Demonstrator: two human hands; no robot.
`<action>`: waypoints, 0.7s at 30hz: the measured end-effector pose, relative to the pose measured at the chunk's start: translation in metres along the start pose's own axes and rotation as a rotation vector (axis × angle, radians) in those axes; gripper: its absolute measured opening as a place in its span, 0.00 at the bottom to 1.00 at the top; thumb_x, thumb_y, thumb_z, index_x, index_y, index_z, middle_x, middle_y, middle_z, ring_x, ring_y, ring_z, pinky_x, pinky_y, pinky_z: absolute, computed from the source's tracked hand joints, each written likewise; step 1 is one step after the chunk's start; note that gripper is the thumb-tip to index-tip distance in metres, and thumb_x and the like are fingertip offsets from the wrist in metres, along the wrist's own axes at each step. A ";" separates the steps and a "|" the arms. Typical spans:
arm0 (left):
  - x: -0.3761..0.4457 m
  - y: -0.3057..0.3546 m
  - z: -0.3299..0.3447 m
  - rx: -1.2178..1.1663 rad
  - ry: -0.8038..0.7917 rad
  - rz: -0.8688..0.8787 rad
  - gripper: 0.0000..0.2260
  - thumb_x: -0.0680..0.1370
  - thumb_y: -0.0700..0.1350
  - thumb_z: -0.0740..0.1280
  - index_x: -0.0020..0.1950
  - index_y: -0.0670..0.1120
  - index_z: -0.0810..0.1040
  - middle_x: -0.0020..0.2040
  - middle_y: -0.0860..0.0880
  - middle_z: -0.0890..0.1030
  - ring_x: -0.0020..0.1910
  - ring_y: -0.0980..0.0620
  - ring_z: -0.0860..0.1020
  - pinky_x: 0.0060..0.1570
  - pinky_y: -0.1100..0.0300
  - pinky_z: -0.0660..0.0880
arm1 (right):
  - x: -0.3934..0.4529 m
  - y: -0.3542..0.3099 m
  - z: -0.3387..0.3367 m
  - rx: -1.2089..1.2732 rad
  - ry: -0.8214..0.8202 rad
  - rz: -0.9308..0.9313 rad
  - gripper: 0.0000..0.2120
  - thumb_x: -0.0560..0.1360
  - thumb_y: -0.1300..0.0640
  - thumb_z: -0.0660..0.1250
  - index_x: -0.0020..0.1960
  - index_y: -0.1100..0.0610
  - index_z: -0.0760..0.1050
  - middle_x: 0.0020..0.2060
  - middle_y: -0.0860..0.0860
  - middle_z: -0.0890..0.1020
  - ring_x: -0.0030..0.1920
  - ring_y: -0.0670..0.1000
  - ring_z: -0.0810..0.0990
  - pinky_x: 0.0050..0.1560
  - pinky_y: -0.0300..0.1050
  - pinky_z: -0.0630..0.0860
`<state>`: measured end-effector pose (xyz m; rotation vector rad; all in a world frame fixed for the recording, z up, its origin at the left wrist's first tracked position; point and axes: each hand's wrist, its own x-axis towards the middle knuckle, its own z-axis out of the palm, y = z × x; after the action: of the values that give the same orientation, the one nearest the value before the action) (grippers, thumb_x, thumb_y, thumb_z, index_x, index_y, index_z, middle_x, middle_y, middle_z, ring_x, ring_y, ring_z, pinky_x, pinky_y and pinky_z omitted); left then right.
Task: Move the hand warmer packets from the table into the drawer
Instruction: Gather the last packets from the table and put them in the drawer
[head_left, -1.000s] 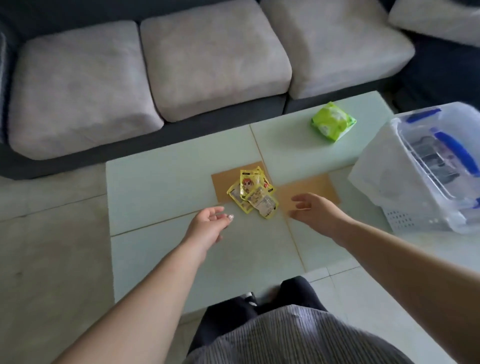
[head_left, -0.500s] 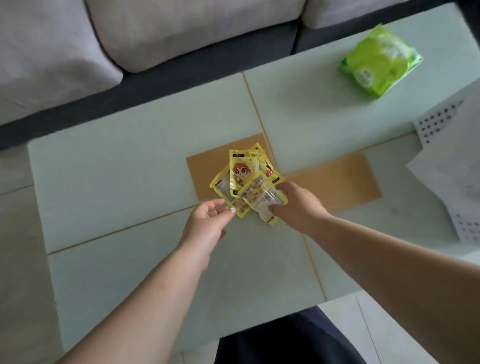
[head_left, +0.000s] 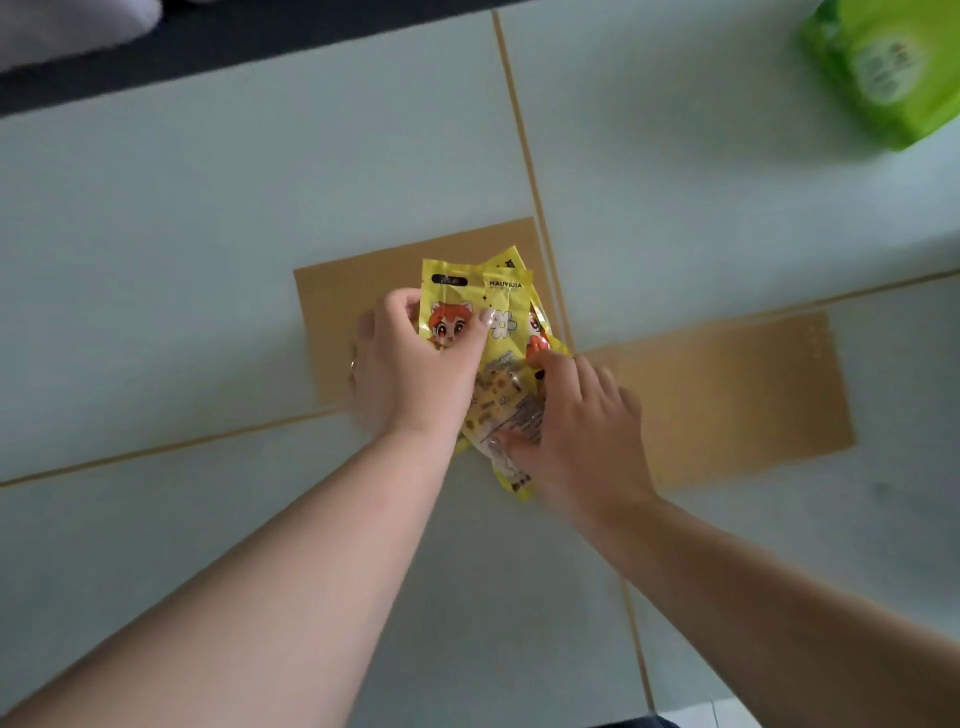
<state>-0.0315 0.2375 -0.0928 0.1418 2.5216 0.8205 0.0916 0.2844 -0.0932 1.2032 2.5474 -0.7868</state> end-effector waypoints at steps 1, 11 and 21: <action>-0.002 0.001 0.004 0.068 0.017 0.004 0.27 0.66 0.63 0.71 0.60 0.54 0.71 0.60 0.53 0.74 0.61 0.50 0.72 0.61 0.49 0.70 | 0.000 -0.002 0.000 0.021 -0.024 -0.004 0.31 0.66 0.43 0.71 0.65 0.52 0.67 0.55 0.47 0.76 0.59 0.53 0.73 0.56 0.49 0.65; -0.013 0.004 0.000 0.112 0.054 -0.038 0.19 0.69 0.55 0.72 0.46 0.46 0.67 0.53 0.47 0.75 0.56 0.43 0.73 0.57 0.48 0.69 | 0.003 -0.007 -0.010 0.086 -0.167 0.009 0.16 0.70 0.45 0.68 0.52 0.53 0.76 0.51 0.49 0.77 0.56 0.54 0.72 0.50 0.45 0.65; -0.050 -0.041 -0.021 -0.425 0.095 -0.428 0.10 0.70 0.52 0.73 0.39 0.51 0.73 0.39 0.53 0.79 0.36 0.56 0.76 0.33 0.61 0.68 | 0.020 0.010 -0.027 0.328 0.037 0.074 0.17 0.71 0.50 0.70 0.57 0.56 0.78 0.66 0.49 0.69 0.65 0.52 0.69 0.65 0.49 0.70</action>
<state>0.0039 0.1809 -0.0811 -0.5662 2.2711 1.1658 0.0871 0.3181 -0.0824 1.4069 2.4504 -1.2102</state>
